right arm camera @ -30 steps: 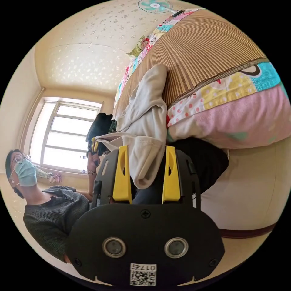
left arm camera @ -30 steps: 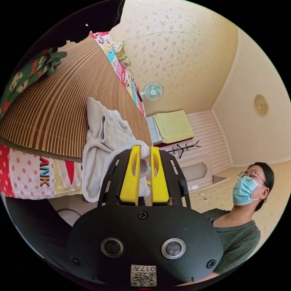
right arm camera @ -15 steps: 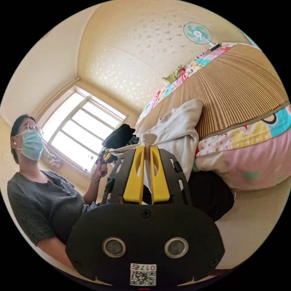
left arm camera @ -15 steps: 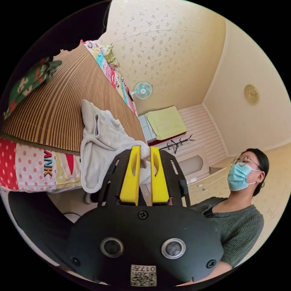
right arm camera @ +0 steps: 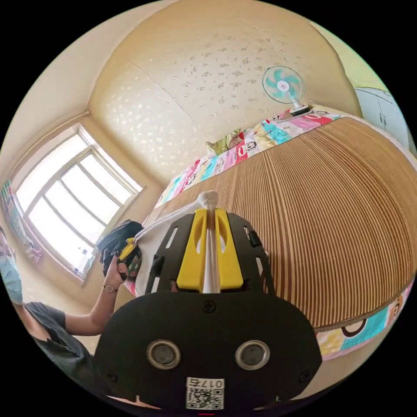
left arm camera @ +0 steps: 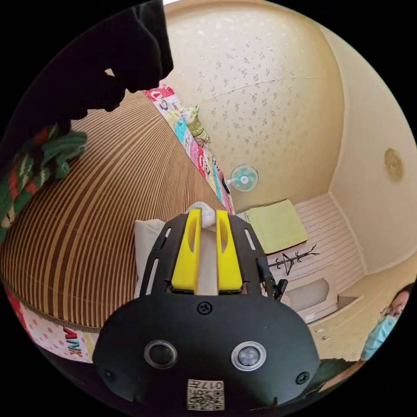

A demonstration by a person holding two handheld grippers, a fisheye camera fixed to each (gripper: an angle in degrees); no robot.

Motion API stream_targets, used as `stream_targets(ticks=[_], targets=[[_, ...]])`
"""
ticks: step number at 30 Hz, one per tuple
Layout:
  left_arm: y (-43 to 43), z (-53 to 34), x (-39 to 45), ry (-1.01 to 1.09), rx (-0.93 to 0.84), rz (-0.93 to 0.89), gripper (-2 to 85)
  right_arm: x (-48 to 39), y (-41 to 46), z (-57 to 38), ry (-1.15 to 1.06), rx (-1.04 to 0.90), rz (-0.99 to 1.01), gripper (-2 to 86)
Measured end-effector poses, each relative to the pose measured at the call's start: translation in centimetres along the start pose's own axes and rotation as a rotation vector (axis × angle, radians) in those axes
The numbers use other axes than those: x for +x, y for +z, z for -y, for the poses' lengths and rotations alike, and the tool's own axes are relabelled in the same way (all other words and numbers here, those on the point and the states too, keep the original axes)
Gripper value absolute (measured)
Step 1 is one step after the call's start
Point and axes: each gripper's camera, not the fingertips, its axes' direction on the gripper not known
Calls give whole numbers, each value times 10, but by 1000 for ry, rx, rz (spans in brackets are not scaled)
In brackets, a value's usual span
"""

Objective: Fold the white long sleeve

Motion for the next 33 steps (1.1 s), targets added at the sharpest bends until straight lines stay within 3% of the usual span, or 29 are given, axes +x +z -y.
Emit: stream_targets(ticks=[4,9,17,24,30,33], targets=[[43,15,-28,30,-60,36,97,16,47,-8,72,-8,-51,99],[12,-5,-32,156,-59,132,160,-14,38,-53,9,-5,-71,140],[-1,-122,-102,-32,-291,70,145,-130,81,-172,-316,-202,-33,140],[21,-138,-135,-204,-333,-50,73,-253,156,-244,-724,-449,56,157],[30,-138,-71,-60,-343,-72,63,-356,210,-311,-1080,-517,-137,185],[37,-141,-38,30,-364,-80,62,-384,240,-327,-1164,-488,-371,150]])
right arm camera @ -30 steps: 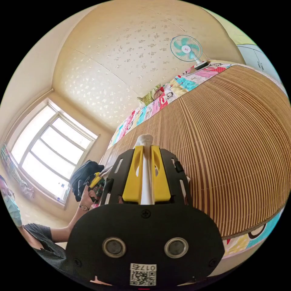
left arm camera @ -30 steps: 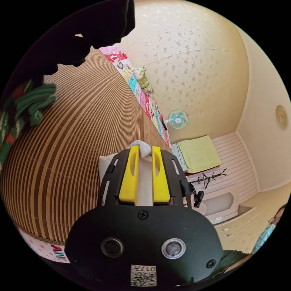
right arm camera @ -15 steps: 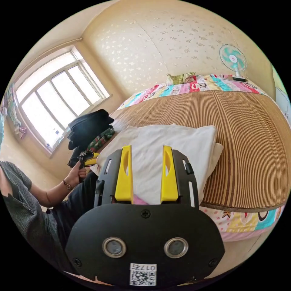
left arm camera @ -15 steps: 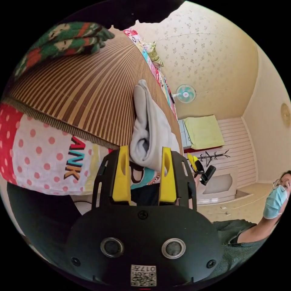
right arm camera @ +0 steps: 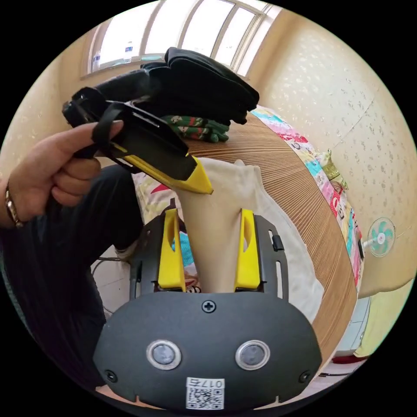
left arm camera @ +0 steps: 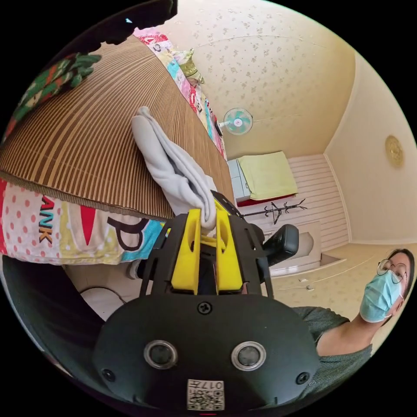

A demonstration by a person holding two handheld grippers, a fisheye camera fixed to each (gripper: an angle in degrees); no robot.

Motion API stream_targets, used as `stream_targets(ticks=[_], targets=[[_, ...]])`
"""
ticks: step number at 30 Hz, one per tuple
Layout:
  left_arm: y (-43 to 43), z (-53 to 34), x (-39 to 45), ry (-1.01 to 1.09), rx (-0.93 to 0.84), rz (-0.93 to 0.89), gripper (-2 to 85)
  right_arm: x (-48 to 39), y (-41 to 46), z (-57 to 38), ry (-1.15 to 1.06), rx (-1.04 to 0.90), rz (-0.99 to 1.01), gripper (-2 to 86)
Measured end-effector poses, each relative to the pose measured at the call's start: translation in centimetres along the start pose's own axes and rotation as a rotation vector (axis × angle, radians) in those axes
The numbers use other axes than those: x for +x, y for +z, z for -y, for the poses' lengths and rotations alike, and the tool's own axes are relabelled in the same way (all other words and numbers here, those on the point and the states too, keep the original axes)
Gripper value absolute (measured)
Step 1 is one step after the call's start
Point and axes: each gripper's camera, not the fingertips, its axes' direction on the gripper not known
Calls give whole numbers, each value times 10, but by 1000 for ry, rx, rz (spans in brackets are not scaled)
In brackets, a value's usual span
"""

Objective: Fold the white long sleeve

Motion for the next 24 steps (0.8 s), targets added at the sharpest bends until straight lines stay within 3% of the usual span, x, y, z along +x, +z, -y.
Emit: stream_targets(ticks=[3,5,8,10,13,16,20,24], targets=[[2,-8,25,95,31,95,64,6,-10,8,91,4,-215,97],[-6,-19,39,200,81,57,54,41,-34,-5,228,64,-114,94],[-11,-32,48,263,121,90,52,143,-79,-85,628,263,133,91],[-3,-38,49,276,111,141,89,225,-100,-199,989,490,403,89],[29,-40,41,257,57,140,128,268,-120,-333,1207,708,439,82],[81,-31,26,221,-40,30,162,289,-125,-422,1342,612,337,75],[176,-15,12,185,-203,34,196,315,-111,-508,1456,418,425,82],[256,4,-10,125,-317,82,220,308,-134,-590,1501,524,532,126]])
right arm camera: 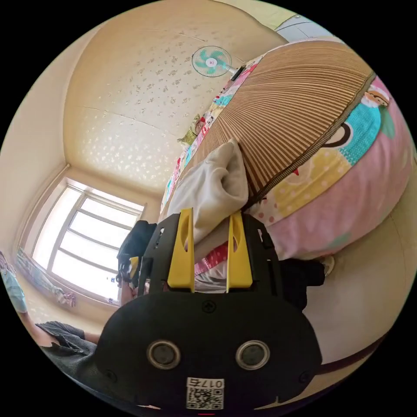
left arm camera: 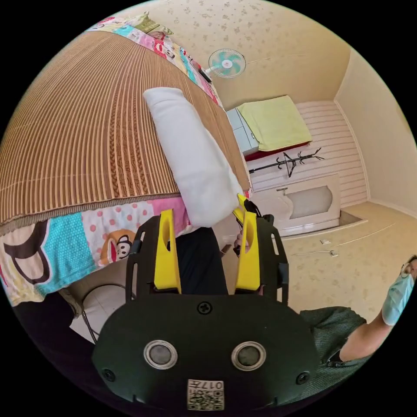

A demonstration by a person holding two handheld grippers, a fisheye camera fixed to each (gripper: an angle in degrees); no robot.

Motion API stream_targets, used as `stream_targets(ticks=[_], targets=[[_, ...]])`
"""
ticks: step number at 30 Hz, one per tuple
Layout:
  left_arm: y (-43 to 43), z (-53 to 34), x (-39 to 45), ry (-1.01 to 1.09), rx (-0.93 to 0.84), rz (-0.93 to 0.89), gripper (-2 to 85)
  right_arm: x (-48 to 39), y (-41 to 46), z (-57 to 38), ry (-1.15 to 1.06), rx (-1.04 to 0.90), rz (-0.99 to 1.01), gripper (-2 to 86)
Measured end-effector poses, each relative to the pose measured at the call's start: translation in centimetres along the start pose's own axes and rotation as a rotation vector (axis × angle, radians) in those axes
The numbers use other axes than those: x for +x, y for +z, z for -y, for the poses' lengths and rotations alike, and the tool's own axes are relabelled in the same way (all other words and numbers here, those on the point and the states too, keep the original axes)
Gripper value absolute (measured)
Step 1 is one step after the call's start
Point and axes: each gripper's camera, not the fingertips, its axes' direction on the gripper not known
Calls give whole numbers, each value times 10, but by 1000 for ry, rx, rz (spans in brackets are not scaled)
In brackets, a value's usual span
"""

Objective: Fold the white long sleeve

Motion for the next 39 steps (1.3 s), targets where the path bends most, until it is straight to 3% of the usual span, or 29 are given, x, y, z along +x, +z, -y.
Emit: stream_targets(ticks=[4,6,9,14,18,22,25,28,31,34,36,39], targets=[[62,30,-37,-170,-87,-128,224,40,-44,-8,107,-44,155,193],[86,34,-53,-250,-141,-158,156,53,-52,-10,140,-71,260,226],[110,26,-60,-258,-166,-340,86,65,-51,-9,168,-120,352,246],[134,-23,-3,-107,-316,-346,76,75,-32,6,177,-217,459,255],[146,-64,35,-18,-417,-300,75,86,-17,11,189,-237,701,234],[134,-82,77,184,-477,-307,64,61,-41,26,-58,-240,806,218],[106,-109,115,432,-480,-168,9,43,-83,65,-243,-153,840,211],[88,-124,112,469,-505,-114,-6,32,-138,133,-404,-32,783,206],[99,-118,76,364,-744,-216,-9,33,-189,224,-482,35,648,204],[111,-114,62,334,-935,-155,-10,57,-223,321,-460,72,483,204],[123,-117,74,393,-1051,-128,-10,108,-241,362,-288,100,399,204],[134,-132,114,569,-1174,-144,-10,211,-282,329,175,380,282,196]])
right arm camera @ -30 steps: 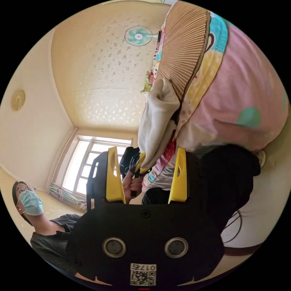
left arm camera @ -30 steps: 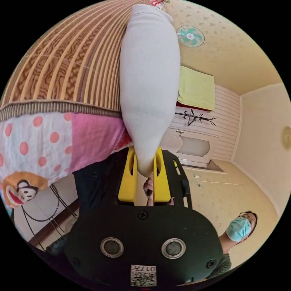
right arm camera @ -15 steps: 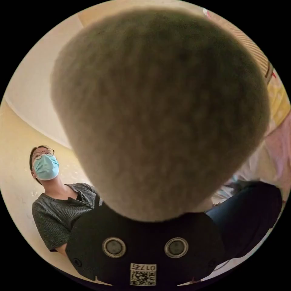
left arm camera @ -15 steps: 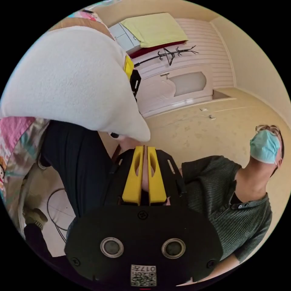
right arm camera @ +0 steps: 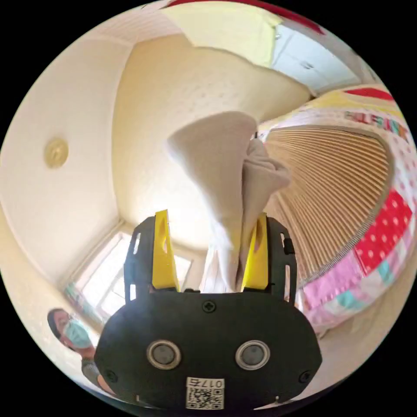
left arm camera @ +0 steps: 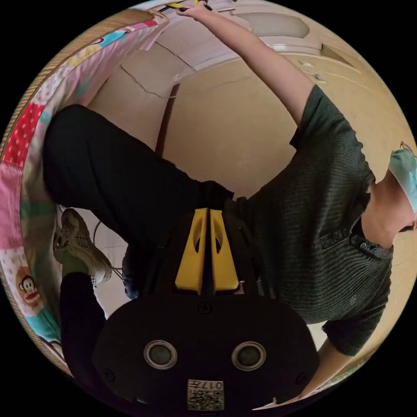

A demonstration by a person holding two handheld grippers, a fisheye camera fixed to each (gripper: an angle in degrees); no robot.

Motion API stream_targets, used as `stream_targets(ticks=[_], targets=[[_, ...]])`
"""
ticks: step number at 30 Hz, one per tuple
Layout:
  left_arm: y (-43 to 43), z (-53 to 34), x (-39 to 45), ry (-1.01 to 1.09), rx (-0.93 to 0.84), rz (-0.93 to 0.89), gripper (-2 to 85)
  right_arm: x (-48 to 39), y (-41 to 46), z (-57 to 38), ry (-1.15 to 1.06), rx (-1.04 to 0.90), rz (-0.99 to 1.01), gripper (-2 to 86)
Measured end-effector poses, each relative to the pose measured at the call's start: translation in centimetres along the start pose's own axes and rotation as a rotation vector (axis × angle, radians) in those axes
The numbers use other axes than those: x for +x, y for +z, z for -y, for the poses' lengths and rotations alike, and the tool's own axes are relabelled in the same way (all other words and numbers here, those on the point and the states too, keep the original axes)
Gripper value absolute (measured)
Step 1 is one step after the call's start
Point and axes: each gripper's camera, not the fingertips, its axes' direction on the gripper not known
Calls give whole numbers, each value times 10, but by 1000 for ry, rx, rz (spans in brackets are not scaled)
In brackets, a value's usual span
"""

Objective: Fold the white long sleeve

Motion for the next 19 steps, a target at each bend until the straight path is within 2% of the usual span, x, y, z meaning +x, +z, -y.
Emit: stream_targets(ticks=[1,3,6,9,12,13,14,15,16,17,19], targets=[[3,5,17,66,-5,22,-10,20,-21,-18,63,67,-92,176],[5,5,37,149,36,44,-10,32,-31,-46,16,48,-191,118],[4,-7,52,229,176,91,-10,46,-8,-104,-65,-112,-353,50],[-8,-32,56,189,316,254,-10,44,41,-176,-158,-303,-417,22],[-41,-72,81,142,452,633,-10,16,102,-255,-323,-425,-546,11],[-55,-91,95,110,513,851,-9,-2,131,-288,-418,-461,-630,10],[-71,-113,106,55,603,1066,-8,-12,148,-306,-475,-478,-674,9],[-80,-125,111,17,670,1162,-8,-33,181,-340,-599,-503,-747,8],[-100,-151,119,-65,839,1320,-7,-56,215,-375,-740,-516,-788,8],[-121,-178,124,-126,1015,1425,-6,-67,231,-393,-809,-516,-792,8],[-160,-209,129,-119,1170,1458,-5,-104,287,-450,-946,-423,-743,7]])
